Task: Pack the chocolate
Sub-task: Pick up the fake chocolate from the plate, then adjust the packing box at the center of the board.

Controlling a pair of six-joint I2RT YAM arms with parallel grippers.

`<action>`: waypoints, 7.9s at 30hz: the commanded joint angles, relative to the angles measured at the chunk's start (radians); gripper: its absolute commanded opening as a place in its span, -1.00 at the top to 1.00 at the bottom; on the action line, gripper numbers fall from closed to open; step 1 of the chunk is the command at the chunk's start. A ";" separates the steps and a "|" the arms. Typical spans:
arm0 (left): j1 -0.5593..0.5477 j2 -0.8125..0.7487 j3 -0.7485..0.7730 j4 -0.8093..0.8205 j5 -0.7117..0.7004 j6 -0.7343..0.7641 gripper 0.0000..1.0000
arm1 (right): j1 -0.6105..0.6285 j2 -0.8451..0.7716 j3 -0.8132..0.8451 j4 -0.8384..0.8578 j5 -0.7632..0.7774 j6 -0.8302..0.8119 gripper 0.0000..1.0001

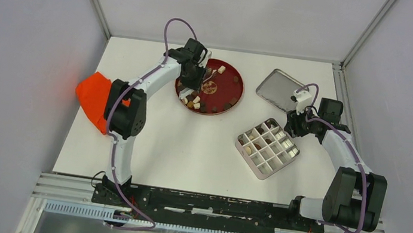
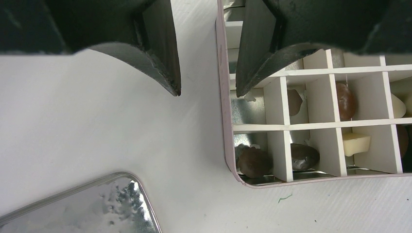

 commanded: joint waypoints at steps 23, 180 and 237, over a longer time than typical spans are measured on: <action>-0.001 0.172 0.260 -0.051 -0.010 -0.053 0.13 | -0.010 -0.016 0.009 0.007 -0.027 -0.019 -0.03; -0.008 -0.499 -0.430 0.275 0.314 -0.138 0.96 | -0.027 -0.030 0.012 -0.006 -0.062 -0.033 -0.04; -0.052 -0.720 -0.649 0.362 0.421 -0.192 0.96 | 0.070 -0.033 -0.066 -0.094 0.135 -0.178 0.85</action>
